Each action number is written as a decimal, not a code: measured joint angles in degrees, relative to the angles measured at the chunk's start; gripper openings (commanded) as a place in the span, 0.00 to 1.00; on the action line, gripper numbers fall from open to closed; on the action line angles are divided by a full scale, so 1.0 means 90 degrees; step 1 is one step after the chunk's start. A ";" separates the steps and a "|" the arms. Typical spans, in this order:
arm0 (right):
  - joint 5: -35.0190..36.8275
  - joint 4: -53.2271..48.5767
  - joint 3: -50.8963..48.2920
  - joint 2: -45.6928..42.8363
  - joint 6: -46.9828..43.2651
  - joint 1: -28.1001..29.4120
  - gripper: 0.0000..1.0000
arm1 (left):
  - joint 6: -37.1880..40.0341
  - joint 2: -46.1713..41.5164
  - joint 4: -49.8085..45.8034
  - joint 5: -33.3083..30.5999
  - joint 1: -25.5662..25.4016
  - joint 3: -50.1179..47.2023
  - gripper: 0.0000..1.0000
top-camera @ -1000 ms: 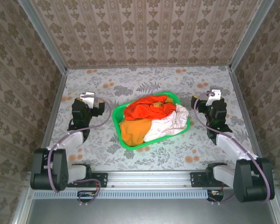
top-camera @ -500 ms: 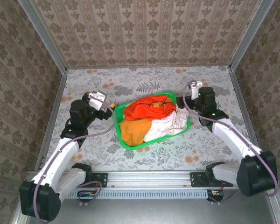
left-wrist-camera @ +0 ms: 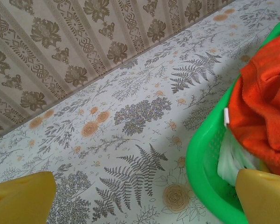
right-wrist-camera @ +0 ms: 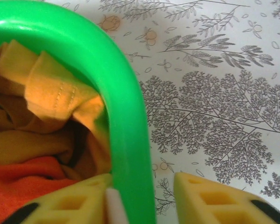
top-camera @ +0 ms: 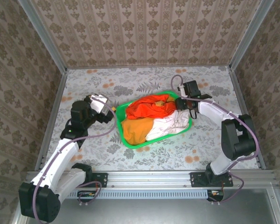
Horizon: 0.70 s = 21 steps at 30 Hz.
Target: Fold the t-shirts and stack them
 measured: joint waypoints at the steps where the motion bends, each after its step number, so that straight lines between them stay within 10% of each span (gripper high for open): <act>1: 0.0027 -0.0005 0.0010 0.0000 0.0073 -0.0061 0.20 | -0.0002 0.0002 0.0017 -0.0002 -0.0015 -0.0007 1.00; 21: 0.1103 0.0770 -0.1685 -0.1489 0.5799 -0.2781 0.02 | -0.0517 0.1443 0.0930 -0.0197 -0.1311 0.0192 1.00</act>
